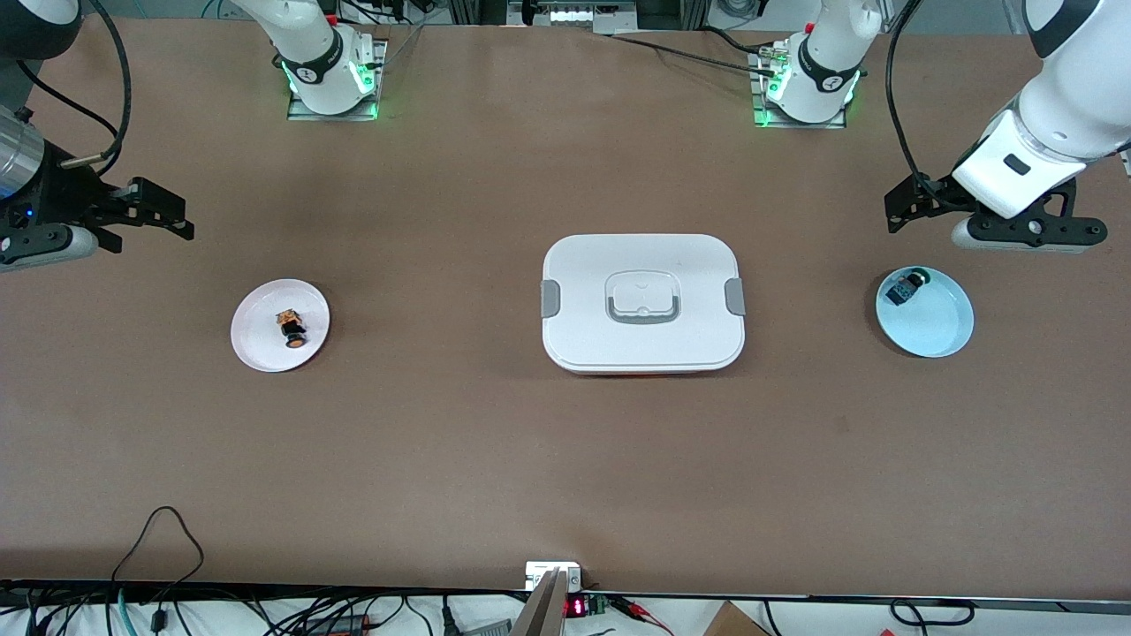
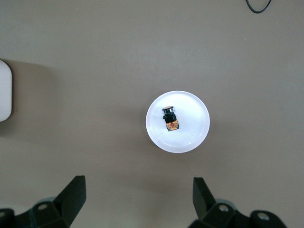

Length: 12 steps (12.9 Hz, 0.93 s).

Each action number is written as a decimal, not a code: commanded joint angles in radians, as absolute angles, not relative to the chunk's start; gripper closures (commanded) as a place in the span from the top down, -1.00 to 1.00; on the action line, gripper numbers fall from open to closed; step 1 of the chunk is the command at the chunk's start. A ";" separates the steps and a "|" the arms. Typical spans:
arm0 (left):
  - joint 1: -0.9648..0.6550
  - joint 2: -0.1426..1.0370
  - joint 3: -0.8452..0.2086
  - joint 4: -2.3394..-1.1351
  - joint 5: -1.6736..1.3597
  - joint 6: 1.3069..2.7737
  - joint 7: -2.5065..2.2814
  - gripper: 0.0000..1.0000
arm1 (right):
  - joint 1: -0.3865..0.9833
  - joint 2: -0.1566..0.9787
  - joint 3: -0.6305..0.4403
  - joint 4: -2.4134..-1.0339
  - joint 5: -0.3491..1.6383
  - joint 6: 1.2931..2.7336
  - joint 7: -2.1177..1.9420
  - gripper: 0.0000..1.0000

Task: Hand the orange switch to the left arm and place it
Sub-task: 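Move the right gripper over the orange switch on the white plate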

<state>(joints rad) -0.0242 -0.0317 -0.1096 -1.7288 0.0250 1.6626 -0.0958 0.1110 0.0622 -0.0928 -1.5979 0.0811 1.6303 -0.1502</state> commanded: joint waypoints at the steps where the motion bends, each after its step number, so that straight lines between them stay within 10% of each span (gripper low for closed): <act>1: -0.025 -0.020 -0.114 -1.700 0.046 1.640 -0.100 1.00 | 0.117 0.058 -0.092 -1.585 0.080 1.615 -0.117 1.00; 12: -0.021 -0.020 -0.114 -1.701 0.045 1.631 -0.097 1.00 | 0.109 0.122 -0.090 -1.591 0.083 1.563 -0.666 1.00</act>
